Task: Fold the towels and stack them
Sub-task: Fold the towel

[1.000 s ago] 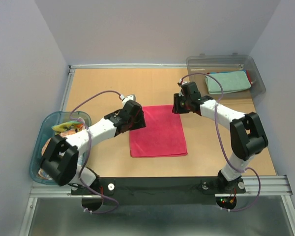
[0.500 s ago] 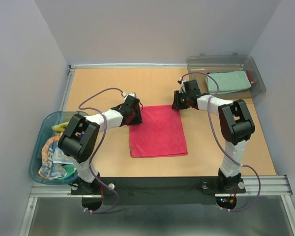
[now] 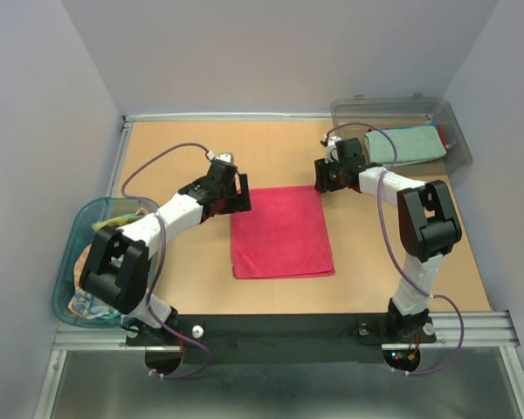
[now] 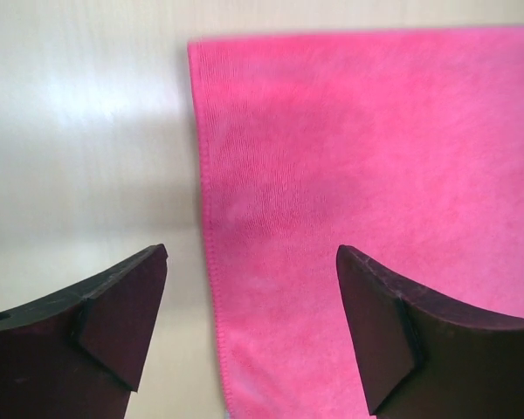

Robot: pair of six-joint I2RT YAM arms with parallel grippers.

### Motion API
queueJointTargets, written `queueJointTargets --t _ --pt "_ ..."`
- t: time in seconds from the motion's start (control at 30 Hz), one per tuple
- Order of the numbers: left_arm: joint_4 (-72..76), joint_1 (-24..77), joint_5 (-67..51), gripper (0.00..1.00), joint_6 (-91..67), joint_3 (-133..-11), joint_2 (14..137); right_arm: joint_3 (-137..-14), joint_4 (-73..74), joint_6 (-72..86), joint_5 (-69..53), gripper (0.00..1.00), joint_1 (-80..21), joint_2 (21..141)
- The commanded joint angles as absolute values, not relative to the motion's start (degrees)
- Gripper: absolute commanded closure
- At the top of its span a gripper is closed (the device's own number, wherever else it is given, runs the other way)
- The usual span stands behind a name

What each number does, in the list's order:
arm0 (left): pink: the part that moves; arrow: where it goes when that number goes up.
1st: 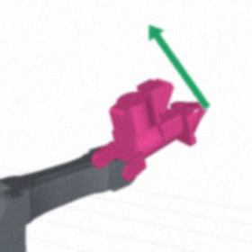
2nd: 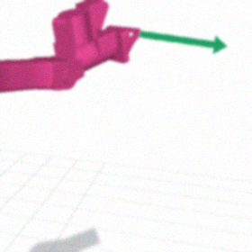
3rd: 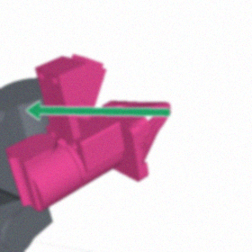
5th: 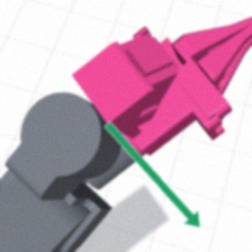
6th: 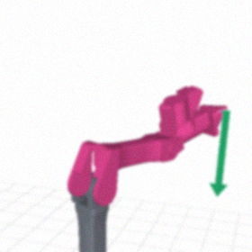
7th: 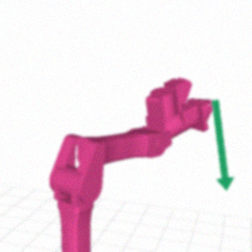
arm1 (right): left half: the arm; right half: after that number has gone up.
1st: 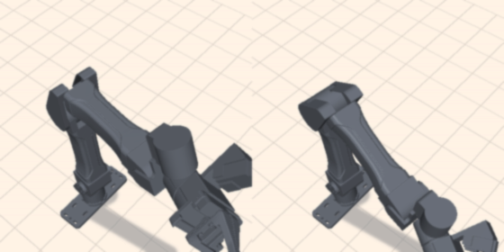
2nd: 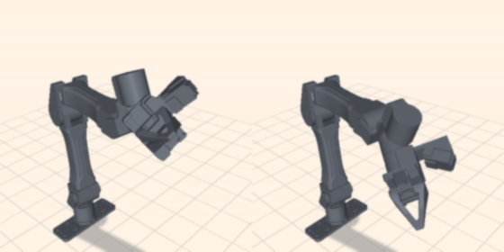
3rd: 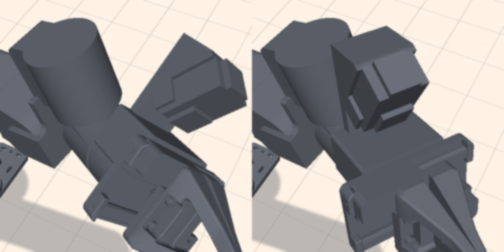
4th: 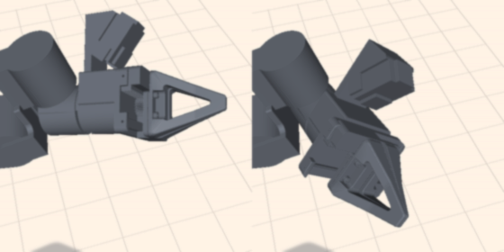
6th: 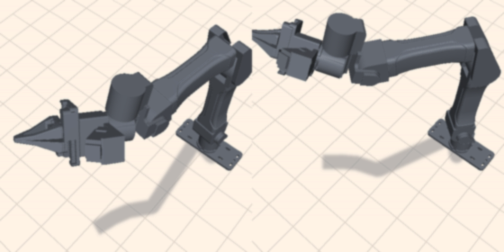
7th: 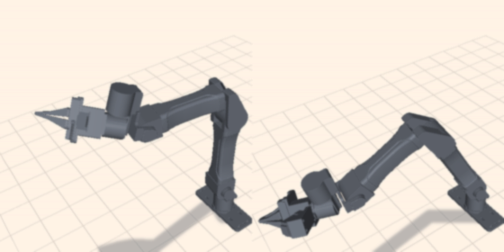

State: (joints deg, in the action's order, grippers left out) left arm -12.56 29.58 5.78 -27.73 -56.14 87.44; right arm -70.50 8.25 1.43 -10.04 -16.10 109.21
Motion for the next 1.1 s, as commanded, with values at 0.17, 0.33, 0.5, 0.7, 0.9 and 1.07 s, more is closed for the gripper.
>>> queueJointTargets --t 0.17,0.33,0.5,0.7,0.9,1.07 --pt "-11.5 29.4 12.3 0.05 -9.7 -53.6 74.3 -78.2 13.7 -15.1 -13.3 0.47 -15.6 110.0" --pt "-7.0 29.4 13.3 0.04 -8.2 -49.5 71.1 -82.5 15.8 -18.0 -15.1 0.48 -15.6 112.8" --pt "-6.6 29.4 13.1 0.04 -8.0 -49.1 72.2 -86.1 19.2 -19.3 -18.1 0.49 -15.6 116.3" --pt "-5.7 29.3 12.3 0.04 -7.7 -48.6 72.5 -86.6 20.8 -20.5 -19.2 0.49 -15.6 117.8" --pt "-5.4 29.4 12.7 0.04 -7.1 -48.9 72.6 -86.3 21.5 -21.1 -19.2 0.5 -15.6 119.6" --pt "-5.4 29.3 11.9 0.03 -5.8 -50.5 72.9 -86.2 21.7 -21.5 -19.2 0.54 -15.6 121.6"
